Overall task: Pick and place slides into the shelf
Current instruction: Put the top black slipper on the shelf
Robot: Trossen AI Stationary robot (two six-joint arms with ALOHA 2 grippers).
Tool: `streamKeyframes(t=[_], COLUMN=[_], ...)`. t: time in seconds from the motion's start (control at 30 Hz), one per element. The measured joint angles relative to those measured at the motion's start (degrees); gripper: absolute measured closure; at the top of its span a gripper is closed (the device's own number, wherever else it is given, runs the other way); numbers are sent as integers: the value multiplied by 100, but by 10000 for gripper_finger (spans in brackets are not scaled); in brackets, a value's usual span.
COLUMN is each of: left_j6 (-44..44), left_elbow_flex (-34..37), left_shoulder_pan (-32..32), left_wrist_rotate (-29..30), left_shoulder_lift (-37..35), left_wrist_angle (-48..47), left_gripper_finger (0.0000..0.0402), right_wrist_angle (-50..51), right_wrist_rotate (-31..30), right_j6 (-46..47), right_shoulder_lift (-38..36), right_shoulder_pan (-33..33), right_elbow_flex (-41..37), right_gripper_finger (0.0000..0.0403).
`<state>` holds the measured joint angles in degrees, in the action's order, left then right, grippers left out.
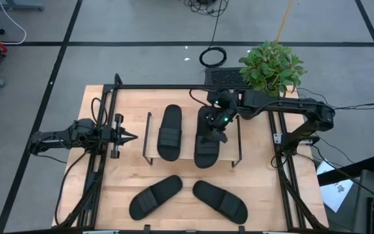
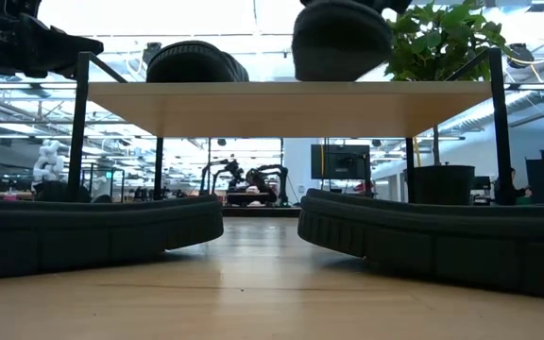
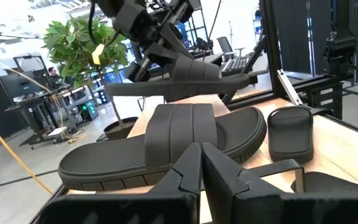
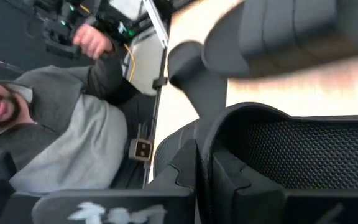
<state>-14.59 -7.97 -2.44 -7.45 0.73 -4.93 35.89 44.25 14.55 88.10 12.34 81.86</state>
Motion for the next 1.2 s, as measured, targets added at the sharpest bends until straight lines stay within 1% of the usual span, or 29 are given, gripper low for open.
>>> streamKeyframes(t=[0.17,0.33,0.63,0.73,0.87,1.0,1.13,1.2], left_j6=[0,0,0,0,0,-20,-28,-28], left_elbow_flex=[0,0,0,0,0,0,0,0], left_shoulder_pan=[0,0,0,0,0,0,0,0], left_wrist_rotate=[1,1,1,1,1,3,3,3], left_shoulder_lift=[0,0,0,0,0,2,2,0], left_wrist_angle=[0,-2,-4,-7,-21,-138,-186,-186], left_gripper_finger=[382,382,382,382,382,382,382,382], right_wrist_angle=[138,175,17,-72,-126,-122,-118,-115], right_wrist_rotate=[78,-86,-67,-259,-350,-407,-752,-800], right_j6=[-20,-18,-49,-142,-225,-339,-334,-343], right_shoulder_lift=[-5,4,-9,-9,-9,-7,-9,-9], right_shoulder_pan=[108,184,192,188,193,199,194,194], right_elbow_flex=[-96,-315,-660,-668,-671,-673,-673,-673], right_gripper_finger=[397,397,396,394,376,348,319,306])
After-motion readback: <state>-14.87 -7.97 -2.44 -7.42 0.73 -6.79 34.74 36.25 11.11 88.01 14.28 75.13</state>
